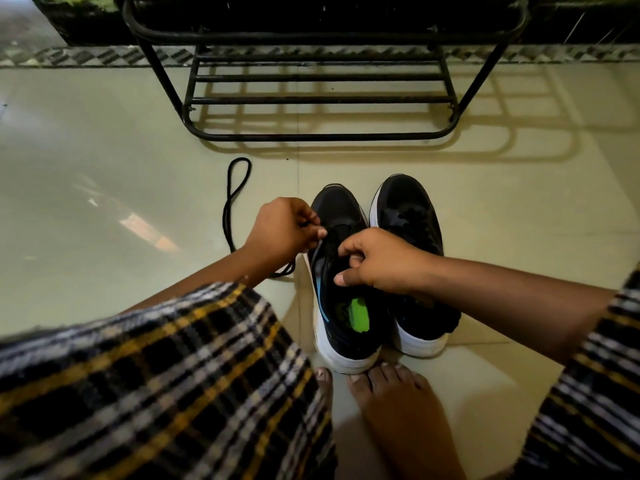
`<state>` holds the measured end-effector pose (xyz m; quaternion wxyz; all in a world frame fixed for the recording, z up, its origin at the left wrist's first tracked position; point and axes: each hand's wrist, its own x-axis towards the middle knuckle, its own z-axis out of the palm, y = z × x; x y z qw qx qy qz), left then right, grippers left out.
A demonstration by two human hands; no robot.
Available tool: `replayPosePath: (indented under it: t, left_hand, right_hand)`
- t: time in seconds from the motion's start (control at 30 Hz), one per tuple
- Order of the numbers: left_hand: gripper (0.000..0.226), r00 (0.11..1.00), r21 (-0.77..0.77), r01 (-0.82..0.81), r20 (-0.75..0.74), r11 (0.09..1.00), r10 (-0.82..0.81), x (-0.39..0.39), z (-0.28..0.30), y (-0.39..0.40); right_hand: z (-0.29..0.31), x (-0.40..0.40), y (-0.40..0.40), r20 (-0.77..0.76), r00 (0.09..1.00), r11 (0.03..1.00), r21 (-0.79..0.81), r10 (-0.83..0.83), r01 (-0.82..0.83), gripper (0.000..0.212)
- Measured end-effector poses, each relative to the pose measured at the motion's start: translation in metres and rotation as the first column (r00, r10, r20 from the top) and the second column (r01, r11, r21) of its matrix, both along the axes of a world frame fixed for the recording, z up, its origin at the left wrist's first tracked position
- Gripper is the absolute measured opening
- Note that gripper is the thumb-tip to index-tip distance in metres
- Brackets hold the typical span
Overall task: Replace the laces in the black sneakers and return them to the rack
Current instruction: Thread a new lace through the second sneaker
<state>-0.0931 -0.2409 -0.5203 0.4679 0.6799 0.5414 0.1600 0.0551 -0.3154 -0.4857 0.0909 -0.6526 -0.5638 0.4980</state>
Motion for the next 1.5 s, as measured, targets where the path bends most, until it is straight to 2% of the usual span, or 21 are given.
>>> replayPosePath:
  t: [0.07,0.13,0.3,0.4,0.57,0.67,0.73,0.83,0.87,1.07,1.3,1.5]
  left_hand:
    - [0.015,0.992,-0.109,-0.067,0.098,0.992,0.078,-0.002,-0.001,-0.004]
    - [0.019,0.98,-0.172,-0.102,0.153,0.98,0.129,-0.001,-0.002,-0.009]
    - [0.016,0.972,-0.182,-0.146,0.155,0.972,0.175,-0.003,-0.011,-0.014]
    - [0.016,0.984,-0.08,-0.148,0.086,0.986,0.155,-0.002,-0.011,-0.012]
    - [0.011,0.994,0.139,-0.058,-0.08,0.989,0.07,-0.002,-0.005,-0.008]
    - [0.009,0.994,0.205,-0.017,-0.107,0.979,0.039,-0.004,0.001,-0.006]
    - [0.012,0.994,0.211,0.009,-0.104,0.978,0.014,-0.005,0.004,-0.005]
    - [0.026,0.989,0.198,0.057,-0.145,0.978,-0.029,-0.008,0.004,-0.005]
    - [0.026,0.987,0.201,0.071,-0.159,0.977,-0.039,-0.008,0.004,-0.004]
    - [0.023,0.97,0.227,0.14,-0.224,0.964,-0.088,-0.008,0.008,0.002]
    - [0.023,0.905,0.3,0.275,-0.4,0.914,-0.141,-0.003,0.009,0.004]
    - [0.023,0.901,0.303,0.275,-0.413,0.913,-0.134,0.003,0.008,0.003]
  right_hand:
    - [0.0,-0.001,0.0,-0.019,0.999,0.999,-0.012,-0.043,0.043,0.023]
    - [0.001,-0.002,-0.001,-0.069,0.991,0.993,-0.044,-0.113,0.11,0.025]
    - [0.004,-0.007,-0.003,-0.16,0.955,0.965,-0.124,-0.249,0.23,0.019]
    - [0.004,-0.01,-0.005,-0.174,0.949,0.962,-0.117,-0.264,0.246,0.017]
    - [0.005,-0.01,-0.006,-0.2,0.941,0.96,-0.128,-0.272,0.25,0.008]
    - [0.004,-0.01,-0.006,-0.178,0.945,0.96,-0.108,-0.273,0.257,0.028]
    - [0.003,-0.01,-0.005,-0.176,0.946,0.96,-0.102,-0.274,0.259,0.032]
    - [0.004,-0.01,-0.005,-0.173,0.952,0.967,-0.095,-0.252,0.238,0.011]
    - [0.004,-0.01,-0.005,-0.173,0.954,0.968,-0.091,-0.246,0.233,0.01]
    - [0.004,-0.009,-0.005,-0.156,0.95,0.96,-0.111,-0.271,0.256,0.036]
    - [0.004,-0.01,-0.006,-0.124,0.966,0.973,-0.075,-0.227,0.219,0.027]
    - [0.004,-0.012,-0.008,-0.09,0.971,0.974,-0.067,-0.222,0.216,0.027]
